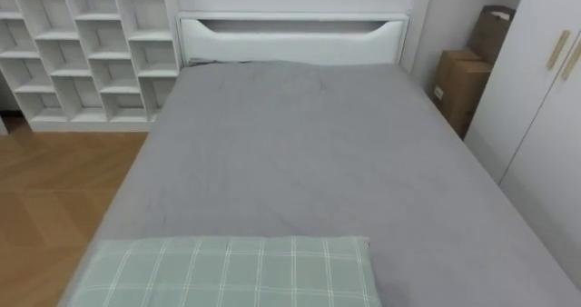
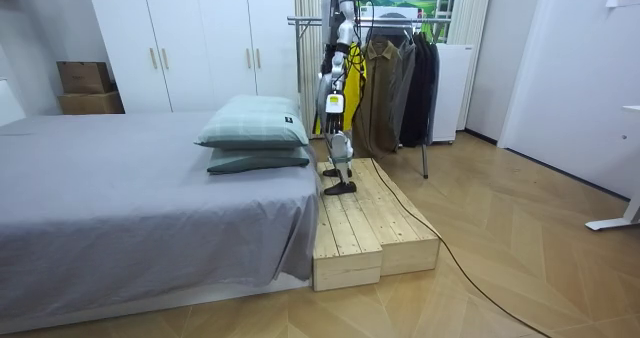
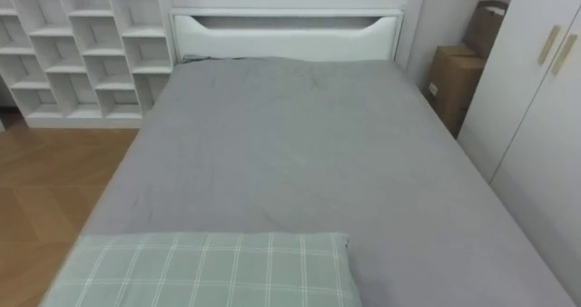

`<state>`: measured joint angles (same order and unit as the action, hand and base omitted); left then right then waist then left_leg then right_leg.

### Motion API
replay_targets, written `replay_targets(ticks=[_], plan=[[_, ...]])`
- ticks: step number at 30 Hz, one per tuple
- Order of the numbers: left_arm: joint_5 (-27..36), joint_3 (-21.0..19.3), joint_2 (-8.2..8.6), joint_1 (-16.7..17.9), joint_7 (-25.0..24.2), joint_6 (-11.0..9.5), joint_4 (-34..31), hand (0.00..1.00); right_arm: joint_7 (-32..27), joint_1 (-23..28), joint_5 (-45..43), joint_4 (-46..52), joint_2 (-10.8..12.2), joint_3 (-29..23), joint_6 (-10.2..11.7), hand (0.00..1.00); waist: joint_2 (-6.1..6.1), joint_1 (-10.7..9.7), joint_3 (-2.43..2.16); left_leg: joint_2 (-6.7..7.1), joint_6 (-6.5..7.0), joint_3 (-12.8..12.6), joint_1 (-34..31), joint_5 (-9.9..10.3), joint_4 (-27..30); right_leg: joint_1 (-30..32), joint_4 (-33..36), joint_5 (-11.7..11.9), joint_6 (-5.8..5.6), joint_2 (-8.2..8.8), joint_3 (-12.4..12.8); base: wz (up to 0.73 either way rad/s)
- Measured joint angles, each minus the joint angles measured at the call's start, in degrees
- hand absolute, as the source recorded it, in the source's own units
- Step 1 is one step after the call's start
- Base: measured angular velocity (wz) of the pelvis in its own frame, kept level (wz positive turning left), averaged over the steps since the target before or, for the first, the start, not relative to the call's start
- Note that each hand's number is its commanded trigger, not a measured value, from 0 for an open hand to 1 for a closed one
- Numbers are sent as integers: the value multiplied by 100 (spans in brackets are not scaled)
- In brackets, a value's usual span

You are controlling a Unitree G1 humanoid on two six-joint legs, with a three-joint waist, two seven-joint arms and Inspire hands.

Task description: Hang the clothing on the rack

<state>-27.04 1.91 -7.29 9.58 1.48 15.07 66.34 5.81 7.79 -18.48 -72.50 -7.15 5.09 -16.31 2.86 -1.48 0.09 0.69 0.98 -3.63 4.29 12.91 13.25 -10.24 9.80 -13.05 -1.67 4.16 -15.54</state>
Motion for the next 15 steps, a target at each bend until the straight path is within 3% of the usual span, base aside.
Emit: replay_targets(ticks=[11,15], plan=[[43,29,6,24,-214,93,10,0,145,7,-19,120,2,42,-13,0,-12,20,1,0,0,32,49,-1,6,-59,-11,0,0,-5,-10,0],[43,63,9,26,-217,129,8,0,208,14,-64,123,7,44,-128,0,-33,19,0,1,0,51,47,-1,8,-62,-12,0,0,-5,-21,0]])
